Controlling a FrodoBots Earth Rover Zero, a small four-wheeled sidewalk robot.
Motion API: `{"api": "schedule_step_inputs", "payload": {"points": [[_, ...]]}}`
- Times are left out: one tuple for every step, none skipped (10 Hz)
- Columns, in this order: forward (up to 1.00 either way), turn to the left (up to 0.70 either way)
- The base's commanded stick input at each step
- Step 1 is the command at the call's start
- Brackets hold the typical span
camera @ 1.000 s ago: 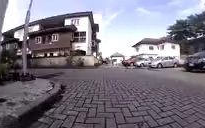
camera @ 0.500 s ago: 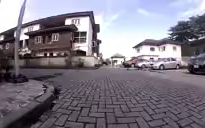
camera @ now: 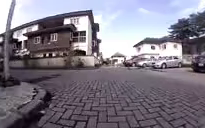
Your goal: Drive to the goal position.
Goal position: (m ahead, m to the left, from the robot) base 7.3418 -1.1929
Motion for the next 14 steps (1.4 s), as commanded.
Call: {"api": "schedule_step_inputs", "payload": {"points": [[0.69, 0.03], [0.69, 0.03], [0.69, 0.03], [0.69, 0.03], [0.69, 0.03], [0.69, 0.03], [0.69, 0.03], [0.69, 0.03], [0.69, 0.03], [0.69, 0.03], [0.69, 0.03], [0.69, 0.03], [0.69, 0.03], [0.69, 0.03]]}}
